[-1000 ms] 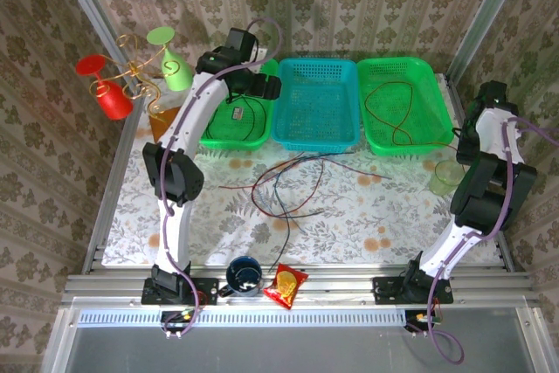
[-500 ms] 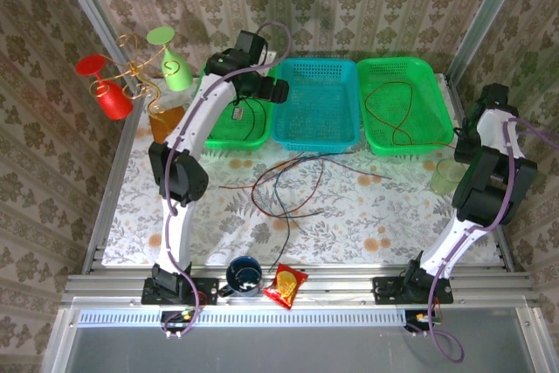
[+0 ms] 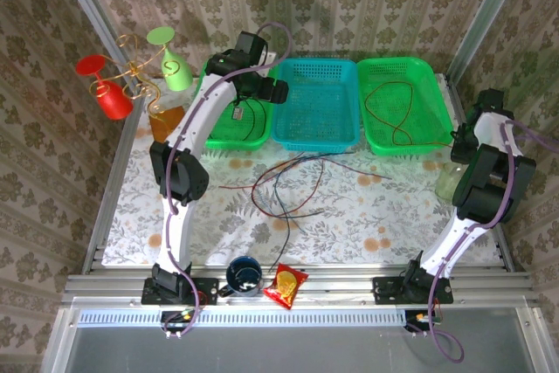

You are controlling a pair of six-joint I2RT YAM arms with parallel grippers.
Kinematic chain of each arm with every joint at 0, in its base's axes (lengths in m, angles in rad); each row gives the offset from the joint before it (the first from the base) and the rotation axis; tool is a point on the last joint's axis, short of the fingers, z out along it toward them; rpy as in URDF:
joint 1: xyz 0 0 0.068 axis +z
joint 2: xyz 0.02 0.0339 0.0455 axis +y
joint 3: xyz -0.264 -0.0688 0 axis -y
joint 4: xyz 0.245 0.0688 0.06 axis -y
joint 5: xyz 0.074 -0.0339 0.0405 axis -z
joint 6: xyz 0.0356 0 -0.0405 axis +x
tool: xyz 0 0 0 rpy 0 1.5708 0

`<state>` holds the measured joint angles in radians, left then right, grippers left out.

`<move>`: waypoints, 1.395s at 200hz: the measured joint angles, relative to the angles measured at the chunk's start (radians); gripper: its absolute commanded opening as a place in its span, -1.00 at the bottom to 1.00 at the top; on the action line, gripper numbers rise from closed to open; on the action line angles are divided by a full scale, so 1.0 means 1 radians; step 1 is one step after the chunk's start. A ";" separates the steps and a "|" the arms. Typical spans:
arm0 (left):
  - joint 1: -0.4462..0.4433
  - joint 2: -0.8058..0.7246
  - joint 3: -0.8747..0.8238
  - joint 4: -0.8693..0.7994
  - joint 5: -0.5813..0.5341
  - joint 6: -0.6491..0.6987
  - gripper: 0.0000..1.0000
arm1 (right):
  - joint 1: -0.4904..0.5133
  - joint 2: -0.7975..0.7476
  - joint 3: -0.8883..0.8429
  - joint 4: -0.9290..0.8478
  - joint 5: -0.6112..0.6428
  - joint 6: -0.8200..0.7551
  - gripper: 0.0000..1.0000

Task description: Untangle the cables

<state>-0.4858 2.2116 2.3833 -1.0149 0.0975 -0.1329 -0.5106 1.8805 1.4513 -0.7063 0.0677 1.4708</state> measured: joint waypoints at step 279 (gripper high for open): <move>0.000 0.000 0.001 0.000 0.000 0.007 0.77 | 0.001 -0.110 -0.086 0.042 -0.003 0.010 0.20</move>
<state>-0.4858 2.2116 2.3844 -1.0145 0.0975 -0.1261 -0.5098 1.7702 1.3655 -0.6643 0.0650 1.4807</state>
